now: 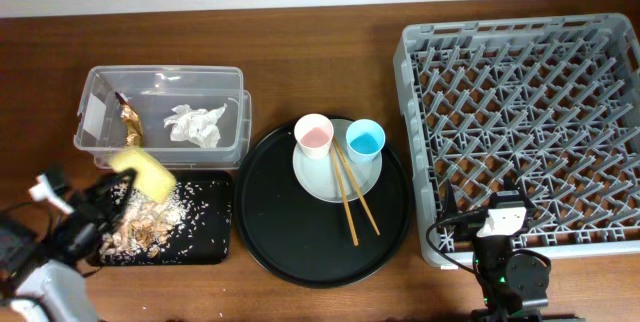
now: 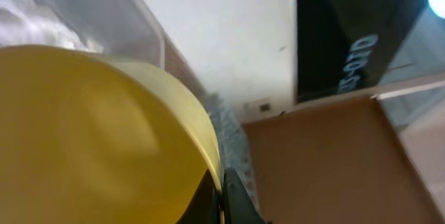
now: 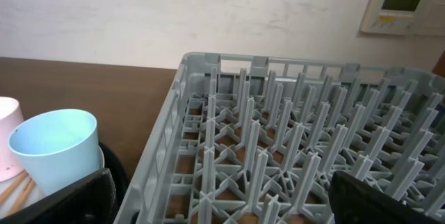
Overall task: Sort waste into correct bins and load items into the dishwasher rack
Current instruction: 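Return the empty yellow bowl to the round tray with the left gripper, then grasp the pink cup with the left gripper and lift it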
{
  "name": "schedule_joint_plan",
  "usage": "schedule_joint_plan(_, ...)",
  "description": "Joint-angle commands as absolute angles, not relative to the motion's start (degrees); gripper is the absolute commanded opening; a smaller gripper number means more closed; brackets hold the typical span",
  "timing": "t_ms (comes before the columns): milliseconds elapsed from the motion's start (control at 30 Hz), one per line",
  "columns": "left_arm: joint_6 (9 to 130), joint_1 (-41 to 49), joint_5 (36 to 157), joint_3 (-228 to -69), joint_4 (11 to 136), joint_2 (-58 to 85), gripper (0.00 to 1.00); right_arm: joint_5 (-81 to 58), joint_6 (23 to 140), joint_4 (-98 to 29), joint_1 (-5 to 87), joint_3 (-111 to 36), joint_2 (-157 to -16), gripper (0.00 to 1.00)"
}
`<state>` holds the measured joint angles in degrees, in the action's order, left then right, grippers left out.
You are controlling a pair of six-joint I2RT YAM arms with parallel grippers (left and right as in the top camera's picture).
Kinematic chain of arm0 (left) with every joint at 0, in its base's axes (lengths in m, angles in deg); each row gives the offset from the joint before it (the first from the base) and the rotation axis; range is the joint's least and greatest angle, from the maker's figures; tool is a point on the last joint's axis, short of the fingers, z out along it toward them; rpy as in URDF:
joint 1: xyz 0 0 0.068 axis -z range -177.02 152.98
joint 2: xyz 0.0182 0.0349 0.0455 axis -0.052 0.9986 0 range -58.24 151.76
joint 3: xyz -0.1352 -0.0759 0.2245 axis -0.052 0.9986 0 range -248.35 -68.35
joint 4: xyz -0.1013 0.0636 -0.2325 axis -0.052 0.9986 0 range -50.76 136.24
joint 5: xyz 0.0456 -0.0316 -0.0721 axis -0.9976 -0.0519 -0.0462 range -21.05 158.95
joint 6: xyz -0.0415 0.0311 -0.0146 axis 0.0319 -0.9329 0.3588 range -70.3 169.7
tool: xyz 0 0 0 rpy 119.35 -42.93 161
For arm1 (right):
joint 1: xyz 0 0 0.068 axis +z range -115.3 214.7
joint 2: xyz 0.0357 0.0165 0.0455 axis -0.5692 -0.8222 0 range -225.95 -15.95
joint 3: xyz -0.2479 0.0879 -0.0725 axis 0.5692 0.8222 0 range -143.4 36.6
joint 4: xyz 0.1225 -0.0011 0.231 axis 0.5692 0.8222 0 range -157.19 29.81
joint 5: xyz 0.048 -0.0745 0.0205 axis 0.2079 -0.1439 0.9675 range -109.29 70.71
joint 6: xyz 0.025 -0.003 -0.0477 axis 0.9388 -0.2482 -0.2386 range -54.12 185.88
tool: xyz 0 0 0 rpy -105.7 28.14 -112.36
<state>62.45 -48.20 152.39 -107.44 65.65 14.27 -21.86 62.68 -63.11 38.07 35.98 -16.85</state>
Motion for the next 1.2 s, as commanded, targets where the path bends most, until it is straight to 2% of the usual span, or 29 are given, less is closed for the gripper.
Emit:
schedule_joint_plan(0,69.60,-34.58,136.54,-108.75,65.85,5.35,0.01,-22.56,62.74,-62.85,38.40,36.28,-16.57,0.98)
schedule_joint_plan(100,74.95,-18.93,122.09,-110.06,65.91,-2.17,0.01,-22.58,62.74,-62.85,38.40,36.28,-16.57,0.98)
schedule_joint_plan(200,77.60,7.58,92.81,-110.08,71.36,-7.26,0.01,-22.58,62.74,-62.85,38.40,36.28,-16.57,0.98)
schedule_joint_plan(300,80.16,30.24,78.14,-110.08,72.32,-2.28,0.01,-22.58,62.74,-62.85,38.40,36.28,-16.57,0.98)
schedule_joint_plan(400,83.79,42.09,68.48,-110.08,72.30,5.98,0.02,-22.58,62.74,-62.85,38.40,36.28,-16.57,0.98)
schedule_joint_plan(533,83.79,44.95,68.50,-110.08,72.27,15.78,0.03,-22.58,62.74,-62.85,38.40,36.28,-16.57,0.98)
schedule_joint_plan(567,83.79,44.85,68.54,-110.08,71.99,17.09,0.10,-22.58,62.74,-62.85,38.40,36.28,-16.57,0.99)
schedule_joint_plan(633,83.79,44.82,68.54,-110.13,71.64,17.94,0.37,-22.58,62.76,-62.85,38.40,36.28,-16.57,0.98)
schedule_joint_plan(700,83.70,44.82,68.52,-113.14,73.76,17.76,0.50,-22.56,62.74,-62.85,38.40,36.28,-16.57,0.98)
schedule_joint_plan(833,80.57,44.82,68.41,-127.15,84.60,17.72,0.51,-22.56,62.74,-62.85,38.40,36.28,-16.57,0.98)
schedule_joint_plan(900,79.61,44.65,64.59,-133.97,86.66,17.72,0.48,-22.58,62.74,-62.85,38.40,36.28,-16.57,0.98)
schedule_joint_plan(967,80.38,43.03,58.93,-136.01,85.58,17.72,0.46,-22.56,62.74,-62.85,38.40,36.28,-16.59,0.99)
schedule_joint_plan(1067,80.53,37.70,59.25,-136.01,81.34,19.99,0.41,-22.58,62.74,-62.85,38.40,36.28,-16.57,0.98)
schedule_joint_plan(1167,80.46,34.75,58.56,-136.01,76.69,25.11,0.41,-22.58,62.74,-62.85,38.40,36.28,-16.57,0.99)
